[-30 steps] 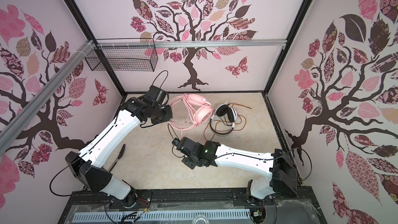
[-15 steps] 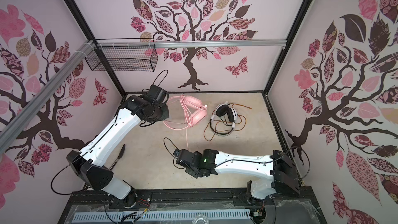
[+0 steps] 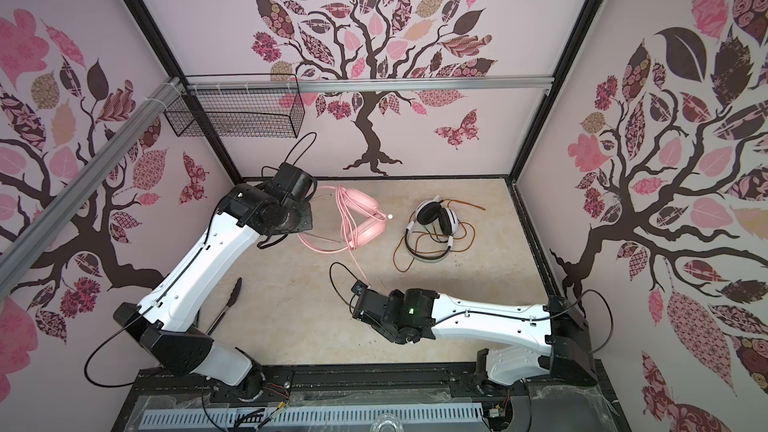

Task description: Wrap the headphones

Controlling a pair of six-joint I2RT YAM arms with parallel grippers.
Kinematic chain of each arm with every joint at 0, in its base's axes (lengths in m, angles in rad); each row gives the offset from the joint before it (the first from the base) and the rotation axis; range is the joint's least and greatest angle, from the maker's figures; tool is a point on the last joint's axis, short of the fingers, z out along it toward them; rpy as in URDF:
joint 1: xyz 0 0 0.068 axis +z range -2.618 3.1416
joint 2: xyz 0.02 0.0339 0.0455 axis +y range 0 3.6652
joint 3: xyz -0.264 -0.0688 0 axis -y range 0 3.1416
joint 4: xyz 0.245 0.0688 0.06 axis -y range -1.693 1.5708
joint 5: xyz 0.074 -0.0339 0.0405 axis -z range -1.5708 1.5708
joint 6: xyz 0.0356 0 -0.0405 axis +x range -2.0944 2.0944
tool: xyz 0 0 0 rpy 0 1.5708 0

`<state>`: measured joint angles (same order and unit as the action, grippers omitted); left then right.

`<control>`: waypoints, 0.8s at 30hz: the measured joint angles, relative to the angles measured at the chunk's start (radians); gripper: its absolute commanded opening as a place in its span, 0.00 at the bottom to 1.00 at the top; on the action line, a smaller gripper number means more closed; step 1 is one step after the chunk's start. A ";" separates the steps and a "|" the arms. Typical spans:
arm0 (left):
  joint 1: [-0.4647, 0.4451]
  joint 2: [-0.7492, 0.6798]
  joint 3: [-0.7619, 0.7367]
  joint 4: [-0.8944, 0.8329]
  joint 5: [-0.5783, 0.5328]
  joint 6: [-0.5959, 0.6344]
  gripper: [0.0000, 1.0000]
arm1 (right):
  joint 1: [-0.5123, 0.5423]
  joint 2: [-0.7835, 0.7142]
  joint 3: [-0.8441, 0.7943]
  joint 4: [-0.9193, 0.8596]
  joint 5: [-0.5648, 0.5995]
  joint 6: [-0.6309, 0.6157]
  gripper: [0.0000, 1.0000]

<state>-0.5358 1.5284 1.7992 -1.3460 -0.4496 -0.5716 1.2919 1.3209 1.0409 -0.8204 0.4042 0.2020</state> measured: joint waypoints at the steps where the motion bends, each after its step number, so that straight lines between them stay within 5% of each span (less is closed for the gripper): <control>1: 0.000 -0.003 0.000 -0.008 -0.031 0.000 0.00 | 0.000 0.000 0.018 -0.009 0.000 -0.001 0.04; 14: -0.062 -0.006 -0.038 -0.082 -0.346 0.003 0.00 | -0.008 0.175 0.481 -0.076 0.068 -0.250 0.01; 24: -0.078 -0.089 -0.324 -0.069 -0.262 0.020 0.00 | -0.085 0.247 0.557 -0.057 0.101 -0.446 0.06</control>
<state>-0.6136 1.4391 1.4754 -1.4147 -0.7113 -0.5518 1.2072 1.5681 1.5974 -0.8776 0.5053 -0.2443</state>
